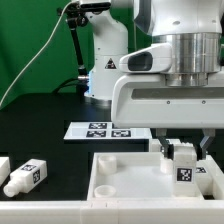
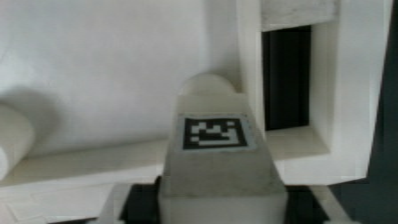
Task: Assemble one leg
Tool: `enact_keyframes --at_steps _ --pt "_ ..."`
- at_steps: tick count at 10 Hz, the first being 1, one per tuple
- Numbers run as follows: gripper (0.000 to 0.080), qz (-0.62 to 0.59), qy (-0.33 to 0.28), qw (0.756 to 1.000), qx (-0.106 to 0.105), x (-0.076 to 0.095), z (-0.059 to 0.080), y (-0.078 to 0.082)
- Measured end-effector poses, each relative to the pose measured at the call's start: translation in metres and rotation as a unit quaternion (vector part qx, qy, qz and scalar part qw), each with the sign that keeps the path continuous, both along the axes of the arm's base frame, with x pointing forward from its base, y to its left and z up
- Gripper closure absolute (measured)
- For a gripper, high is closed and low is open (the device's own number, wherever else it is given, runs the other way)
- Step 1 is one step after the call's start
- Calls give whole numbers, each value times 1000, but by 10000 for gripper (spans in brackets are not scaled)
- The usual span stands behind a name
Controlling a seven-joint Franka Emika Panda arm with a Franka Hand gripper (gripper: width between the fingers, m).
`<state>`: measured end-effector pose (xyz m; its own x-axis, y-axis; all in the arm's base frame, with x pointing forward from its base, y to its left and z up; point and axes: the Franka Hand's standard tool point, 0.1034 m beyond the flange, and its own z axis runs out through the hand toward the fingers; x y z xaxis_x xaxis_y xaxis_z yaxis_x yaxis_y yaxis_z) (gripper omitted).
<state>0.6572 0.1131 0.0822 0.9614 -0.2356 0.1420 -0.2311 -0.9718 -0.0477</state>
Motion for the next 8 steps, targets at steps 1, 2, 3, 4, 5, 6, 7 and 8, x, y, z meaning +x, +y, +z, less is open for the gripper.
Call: enact_keyframes --at_steps 1,2,3,4,5,6,7,8 --pt "515 -42 0 999 8 0 0 -1" --pt "515 -70 1 997 11 -1 0 -5" --pt "515 -107 4 994 16 -2 0 -9" --pt "515 -141 10 990 18 -3 0 -15" --pt "515 -184 15 982 27 -4 0 -16" --pt "515 -212 18 977 33 -6 0 -12" --pt "515 -213 18 976 31 -6 0 -13" --pt "443 -204 19 978 30 -6 3 -13"
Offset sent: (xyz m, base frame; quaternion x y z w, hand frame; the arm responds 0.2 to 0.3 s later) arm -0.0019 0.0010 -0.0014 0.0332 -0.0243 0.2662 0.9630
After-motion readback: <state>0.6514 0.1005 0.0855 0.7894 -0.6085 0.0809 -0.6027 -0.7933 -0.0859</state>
